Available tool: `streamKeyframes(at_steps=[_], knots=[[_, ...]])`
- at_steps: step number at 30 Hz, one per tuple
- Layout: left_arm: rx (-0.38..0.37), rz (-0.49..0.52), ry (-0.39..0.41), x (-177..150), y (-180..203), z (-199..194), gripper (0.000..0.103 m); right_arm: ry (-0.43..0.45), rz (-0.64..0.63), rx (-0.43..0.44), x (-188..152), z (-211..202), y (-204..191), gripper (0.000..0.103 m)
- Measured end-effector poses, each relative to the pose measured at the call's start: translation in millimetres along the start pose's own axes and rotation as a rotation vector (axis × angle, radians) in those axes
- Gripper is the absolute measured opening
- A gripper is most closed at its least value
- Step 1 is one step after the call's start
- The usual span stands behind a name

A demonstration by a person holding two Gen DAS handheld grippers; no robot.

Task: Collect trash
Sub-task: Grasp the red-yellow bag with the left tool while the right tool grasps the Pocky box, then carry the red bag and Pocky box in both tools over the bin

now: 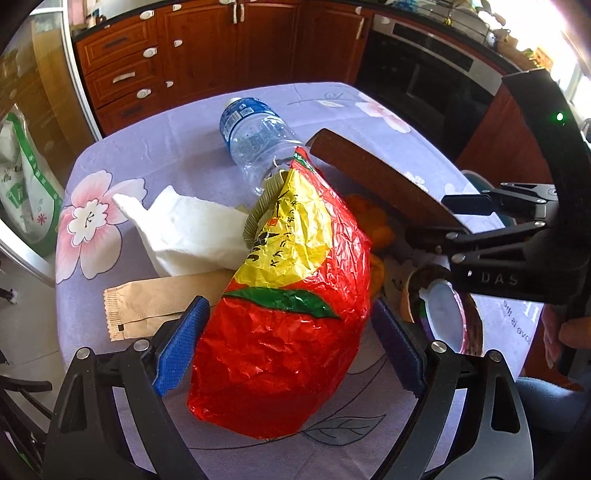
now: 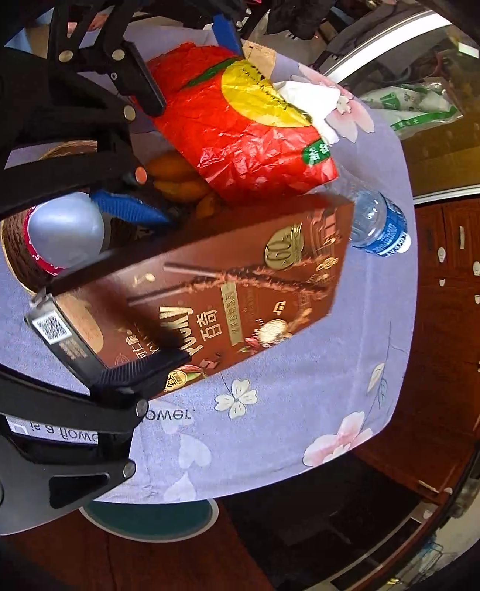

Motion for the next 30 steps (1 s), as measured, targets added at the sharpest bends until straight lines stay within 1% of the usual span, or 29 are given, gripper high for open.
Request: streamKeyframes(at_steps=[3, 4, 5, 6, 7, 8, 9, 10, 11, 12, 14, 17, 20, 21, 22, 24, 27, 30], knots=[[0.0, -0.009, 0.001, 0.4, 1.8, -2.7, 0.089, 0.043, 0.04, 0.025, 2.2, -16.6, 11.4, 0.042], [0.0, -0.013, 0.002, 0.5, 2.6, -3.8, 0.089, 0.057, 0.055, 0.035, 2.1, -22.1, 16.2, 0.04], [0.001, -0.015, 0.006, 0.8, 3.4, -5.3, 0.085, 0.07, 0.073, 0.042, 1.3, -27.3, 22.0, 0.036], [0.001, -0.017, 0.009, 0.7, 4.3, -7.0, 0.077, 0.082, 0.088, 0.046, 0.0, -32.3, 26.8, 0.03], [-0.004, -0.018, 0.012, 0.6, 5.7, -9.1, 0.071, 0.091, 0.105, 0.054, -1.6, -36.3, 32.8, 0.027], [-0.009, -0.016, 0.012, 0.7, 7.3, -10.8, 0.059, 0.092, 0.127, 0.068, -3.6, -38.4, 39.7, 0.021], [-0.013, -0.012, 0.012, 0.7, 9.7, -12.4, 0.048, 0.088, 0.148, 0.076, -5.2, -39.9, 46.3, 0.021], [-0.016, -0.007, 0.014, 0.6, 12.1, -14.5, 0.043, 0.08, 0.165, 0.083, -7.6, -39.4, 52.9, 0.021], [-0.023, -0.004, 0.016, 0.5, 14.5, -17.3, 0.034, 0.085, 0.171, 0.075, -10.2, -40.2, 56.7, 0.021], [-0.038, 0.0, 0.016, 0.7, 17.2, -19.4, 0.029, 0.087, 0.173, 0.069, -14.4, -41.8, 58.3, 0.021], [-0.07, 0.015, 0.011, 1.0, 23.8, -21.9, 0.027, 0.088, 0.177, 0.089, -18.4, -42.5, 61.9, 0.021], [-0.047, 0.037, -0.015, 1.2, 33.7, -17.1, 0.027, 0.087, 0.177, 0.104, -22.5, -39.9, 64.5, 0.022], [-0.033, 0.022, -0.045, 1.5, 36.4, -8.7, 0.027, 0.087, 0.193, 0.126, -29.5, -35.7, 69.6, 0.021], [-0.026, 0.012, -0.044, 1.6, 36.7, -9.2, 0.025, 0.097, 0.199, 0.132, -31.8, -36.6, 71.8, 0.021], [-0.013, 0.008, -0.032, 1.4, 36.9, -12.4, 0.018, 0.104, 0.201, 0.143, -33.3, -38.1, 73.4, 0.02], [-0.016, 0.009, -0.011, 4.0, 38.7, -22.6, 0.004, 0.123, 0.201, 0.169, -36.2, -42.5, 76.9, 0.02], [0.015, 0.014, 0.036, 12.2, 42.1, -42.5, 0.004, 0.159, 0.209, 0.193, -37.0, -53.6, 84.4, 0.02], [0.001, 0.001, 0.071, 20.6, 44.1, -62.9, 0.003, 0.205, 0.226, 0.222, -37.9, -68.5, 93.0, 0.02]])
Point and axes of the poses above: each gripper's, at about its wrist camera, not at the fingertips, and z roughly the way its jaws point, y to its right, x to its top, the point moved 1 cm from there along z, roughly the way its jaws point, and after that the axes turned 7 degrees about x, right-handed, at the moved point
